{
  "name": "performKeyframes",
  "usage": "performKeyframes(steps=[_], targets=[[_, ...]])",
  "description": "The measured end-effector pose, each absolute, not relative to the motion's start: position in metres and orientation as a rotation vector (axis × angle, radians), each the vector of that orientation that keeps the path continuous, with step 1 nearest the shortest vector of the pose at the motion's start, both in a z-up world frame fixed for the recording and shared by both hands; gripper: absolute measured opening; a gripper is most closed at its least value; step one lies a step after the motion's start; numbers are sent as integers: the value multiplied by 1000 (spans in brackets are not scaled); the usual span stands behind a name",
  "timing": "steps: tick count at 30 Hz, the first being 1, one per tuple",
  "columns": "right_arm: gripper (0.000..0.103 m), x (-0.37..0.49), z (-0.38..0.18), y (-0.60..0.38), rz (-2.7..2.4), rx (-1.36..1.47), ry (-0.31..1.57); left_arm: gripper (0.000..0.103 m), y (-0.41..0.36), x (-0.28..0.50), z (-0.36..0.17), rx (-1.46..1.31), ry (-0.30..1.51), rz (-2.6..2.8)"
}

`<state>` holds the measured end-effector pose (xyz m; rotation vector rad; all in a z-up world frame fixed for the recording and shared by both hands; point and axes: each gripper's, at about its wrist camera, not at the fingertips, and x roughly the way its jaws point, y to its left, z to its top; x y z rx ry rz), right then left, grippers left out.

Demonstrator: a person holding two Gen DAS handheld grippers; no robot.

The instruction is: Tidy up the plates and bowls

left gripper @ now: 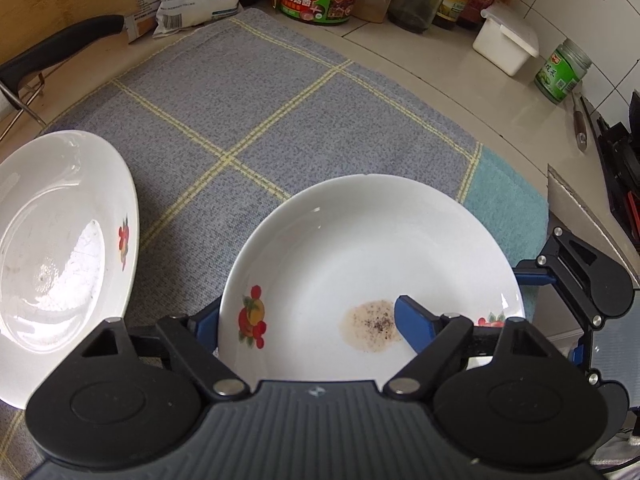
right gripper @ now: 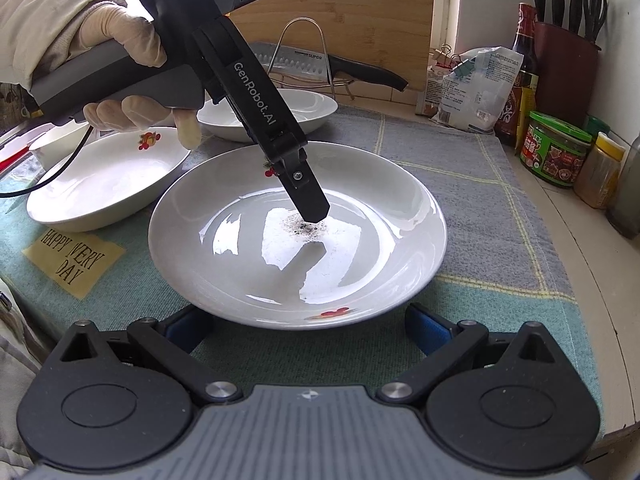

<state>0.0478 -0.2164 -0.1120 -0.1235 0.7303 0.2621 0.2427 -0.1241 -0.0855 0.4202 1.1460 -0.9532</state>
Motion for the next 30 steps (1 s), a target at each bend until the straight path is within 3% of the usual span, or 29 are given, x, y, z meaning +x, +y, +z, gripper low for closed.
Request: performKeyframes(steps=[30], targets=[[103,58,-103,-212,281,-168,768,83,-126,247,-86,440,1144,-987]])
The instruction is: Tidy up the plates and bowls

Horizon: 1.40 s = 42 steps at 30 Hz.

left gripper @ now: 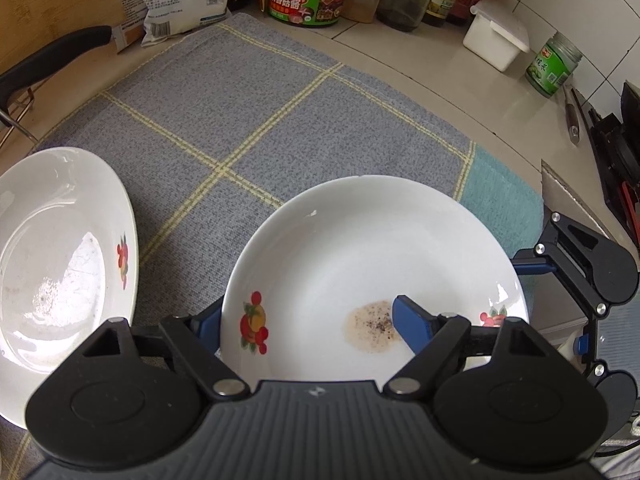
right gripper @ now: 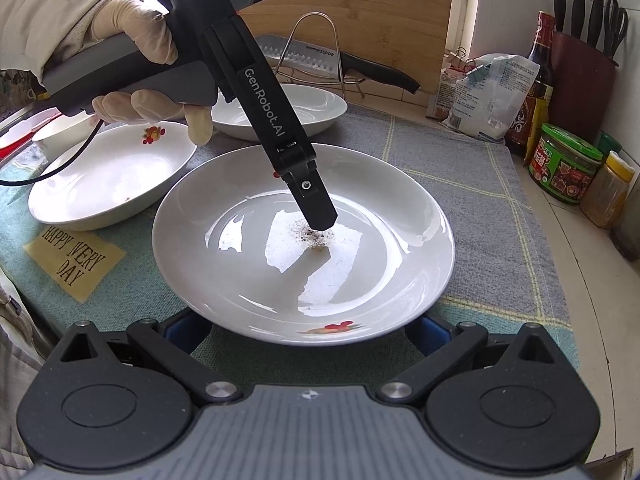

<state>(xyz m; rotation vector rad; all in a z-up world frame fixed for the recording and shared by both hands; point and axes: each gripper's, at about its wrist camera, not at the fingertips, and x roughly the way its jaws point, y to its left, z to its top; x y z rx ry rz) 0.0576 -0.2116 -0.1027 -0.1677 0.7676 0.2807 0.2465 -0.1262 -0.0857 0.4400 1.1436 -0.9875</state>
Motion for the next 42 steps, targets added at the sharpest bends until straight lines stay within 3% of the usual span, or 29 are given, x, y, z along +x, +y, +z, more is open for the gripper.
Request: performKeyframes(steps=[18,42], targets=[[103,58,-109,-210,296,-194,761,83,-130,250,-86,471,1158,-1031],[103,81,-86,-238,239,-226,745,83,-161,267,-62,464,1033,-1048]])
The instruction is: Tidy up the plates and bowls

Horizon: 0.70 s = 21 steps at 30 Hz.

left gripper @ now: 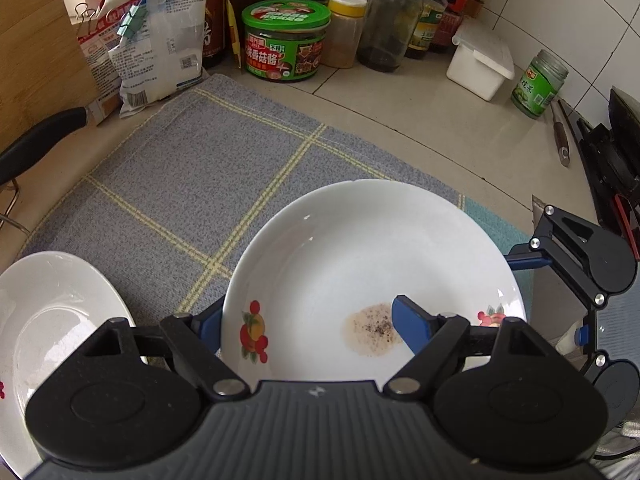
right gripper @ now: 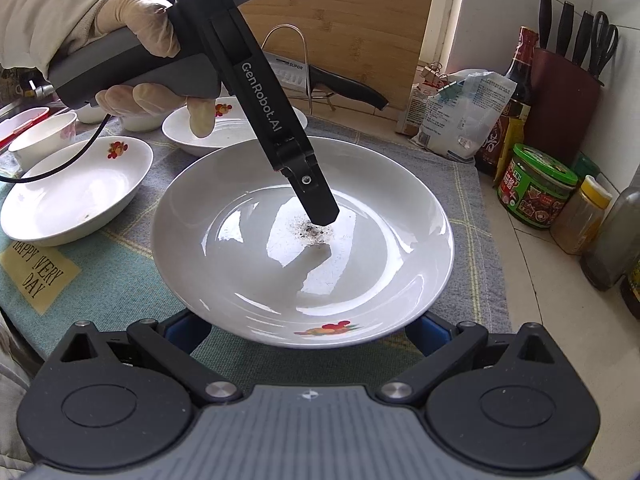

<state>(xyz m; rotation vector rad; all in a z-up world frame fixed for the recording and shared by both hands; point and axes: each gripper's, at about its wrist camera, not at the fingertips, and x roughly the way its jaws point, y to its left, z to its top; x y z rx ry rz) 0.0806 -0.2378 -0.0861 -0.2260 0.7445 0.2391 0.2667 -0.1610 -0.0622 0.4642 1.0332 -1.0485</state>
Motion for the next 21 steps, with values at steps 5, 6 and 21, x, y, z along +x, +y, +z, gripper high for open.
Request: performKeyframes(steps=[5,6,21], targets=[[103,93,-87,-249,223,-230,745,83,-175,280,-65,461,1016,-1047],[103,95,-87,-252,219,-231,747,83,-178,282,-66,461,1014,-1045],[103,128,-100,-285,168,-209,784,83,-219,311,-81,459,984,-1050]])
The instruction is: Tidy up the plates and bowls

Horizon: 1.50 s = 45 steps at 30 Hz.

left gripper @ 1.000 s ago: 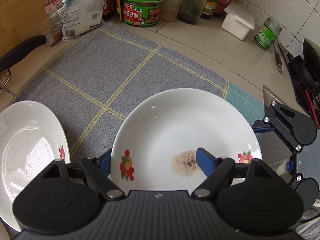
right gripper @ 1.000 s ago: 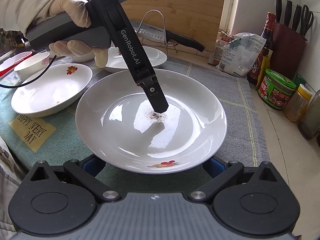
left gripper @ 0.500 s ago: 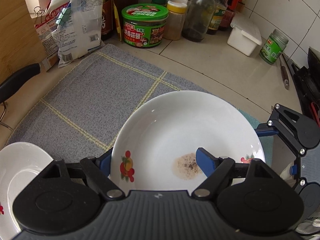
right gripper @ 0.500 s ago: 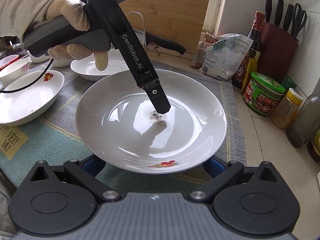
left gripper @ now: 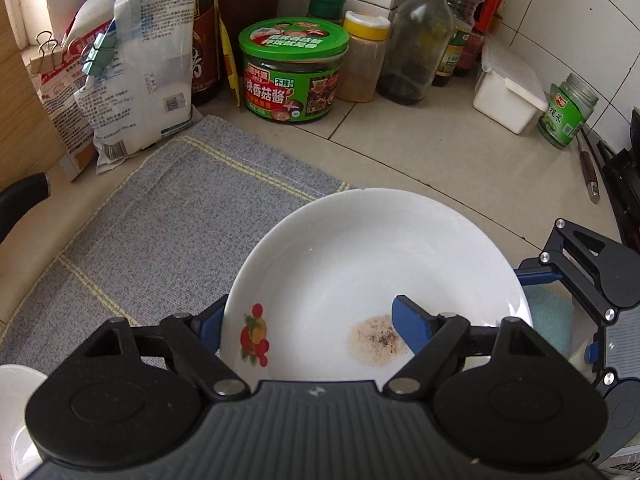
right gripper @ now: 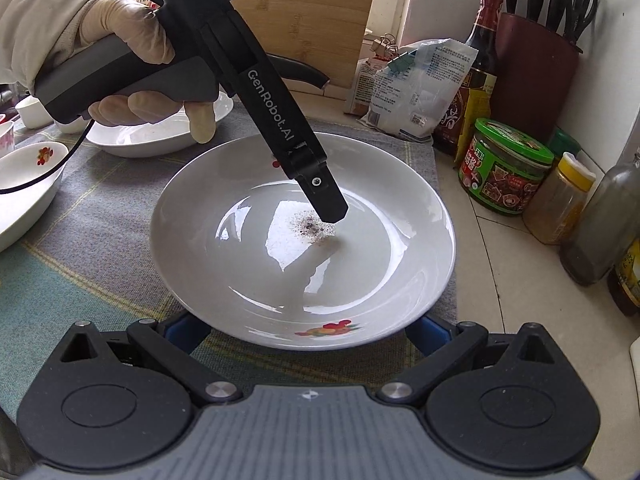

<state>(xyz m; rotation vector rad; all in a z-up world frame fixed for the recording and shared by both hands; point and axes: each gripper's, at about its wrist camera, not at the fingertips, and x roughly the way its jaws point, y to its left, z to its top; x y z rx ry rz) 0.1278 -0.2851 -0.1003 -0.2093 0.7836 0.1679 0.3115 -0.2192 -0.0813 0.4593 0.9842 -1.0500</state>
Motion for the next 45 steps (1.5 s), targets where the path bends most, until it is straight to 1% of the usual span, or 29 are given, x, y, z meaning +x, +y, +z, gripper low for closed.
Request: performKeyframes(steps=[18,22,26,28,30,34,37,41,45], targets=[[103,141,-109,-293,157,-185,808,83,-232,324,-94,467,989,-1026],[103,142,-108,-293,148,-186,808,88,-230,321,-92,462,954,-1023],[103,134,-103,-293,139,-183,800,89,-221,315,-78,458,904,-1007],[103,127,-98,-292,128,-158,791,89,-211,307,-64,452,848,-992],[103,120,-92,-290,100,-145,787,91,-200,298,-50,444,795,-979],[103,105,-80,-283,13,-117,780,100,-170,268,-15,407,652,-927],[103,100,-73,-282,-53,-70,788,102,-149,243,4,399,567,-866],[103,97,-67,-280,-118,-35,792,102,-123,215,12,319,574,-803],[103,93,-60,-276,-127,-39,773,102,-103,191,8,249,600,-706]])
